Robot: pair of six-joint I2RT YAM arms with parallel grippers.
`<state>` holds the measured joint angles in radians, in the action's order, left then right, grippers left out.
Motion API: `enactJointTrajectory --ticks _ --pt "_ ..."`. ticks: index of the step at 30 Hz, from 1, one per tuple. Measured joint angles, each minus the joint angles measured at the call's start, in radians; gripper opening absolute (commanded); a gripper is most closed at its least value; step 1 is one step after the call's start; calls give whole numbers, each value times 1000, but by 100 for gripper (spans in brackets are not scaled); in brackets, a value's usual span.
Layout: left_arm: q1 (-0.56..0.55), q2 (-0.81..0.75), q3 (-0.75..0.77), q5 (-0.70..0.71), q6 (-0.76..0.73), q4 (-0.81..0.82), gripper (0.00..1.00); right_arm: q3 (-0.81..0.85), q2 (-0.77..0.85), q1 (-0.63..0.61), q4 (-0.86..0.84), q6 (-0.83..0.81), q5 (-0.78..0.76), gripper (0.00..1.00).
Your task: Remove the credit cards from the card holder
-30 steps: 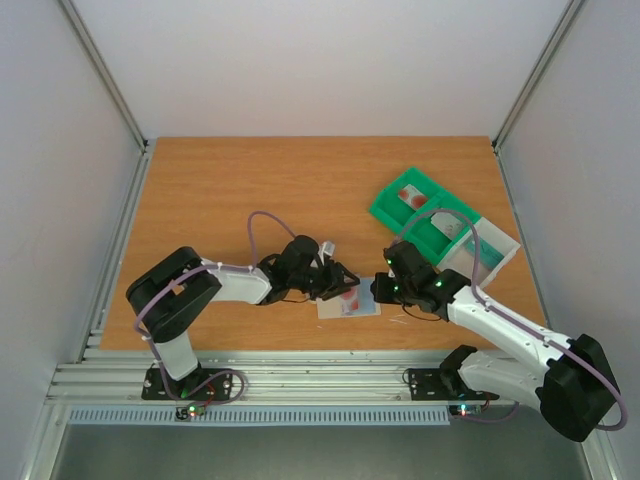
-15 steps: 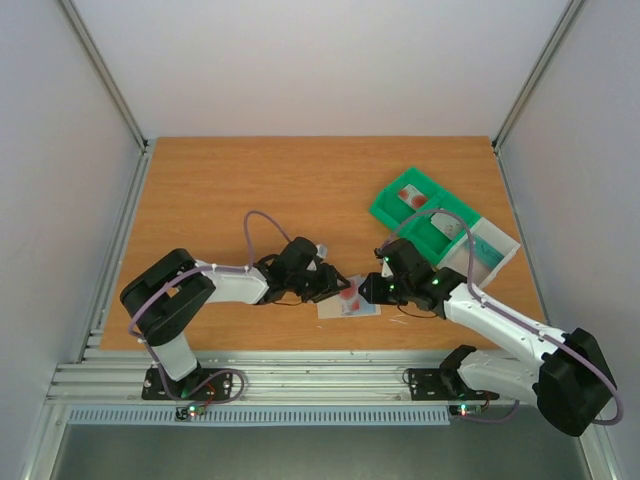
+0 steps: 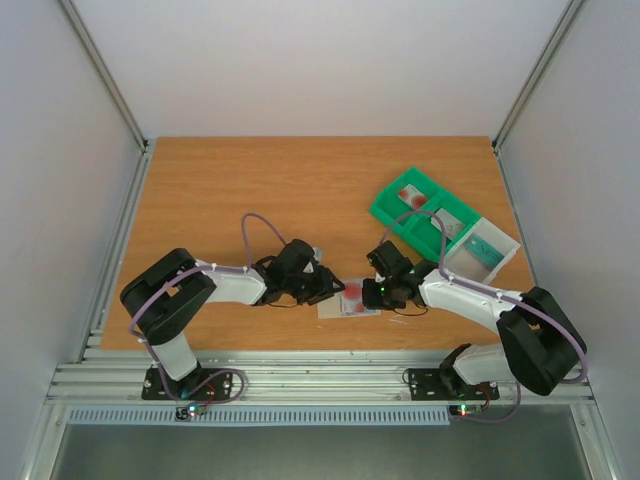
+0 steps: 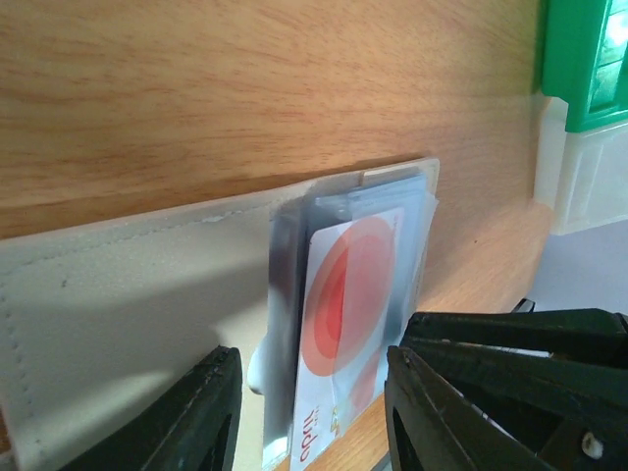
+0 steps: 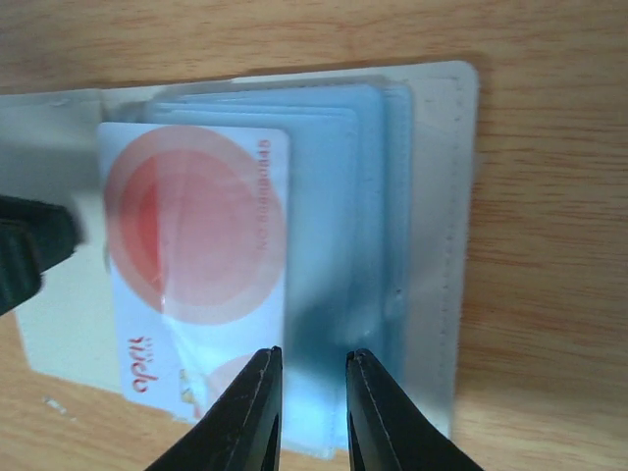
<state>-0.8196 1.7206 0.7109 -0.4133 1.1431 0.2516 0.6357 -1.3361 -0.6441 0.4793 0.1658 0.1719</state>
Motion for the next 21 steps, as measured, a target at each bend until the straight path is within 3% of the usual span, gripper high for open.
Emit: enactJointTrajectory --ticks 12,21 --pt "1 46 -1 -22 5 64 36 -14 -32 0 -5 -8 -66 17" --pt "-1 86 0 -40 32 116 8 -22 -28 0 -16 -7 -66 16"
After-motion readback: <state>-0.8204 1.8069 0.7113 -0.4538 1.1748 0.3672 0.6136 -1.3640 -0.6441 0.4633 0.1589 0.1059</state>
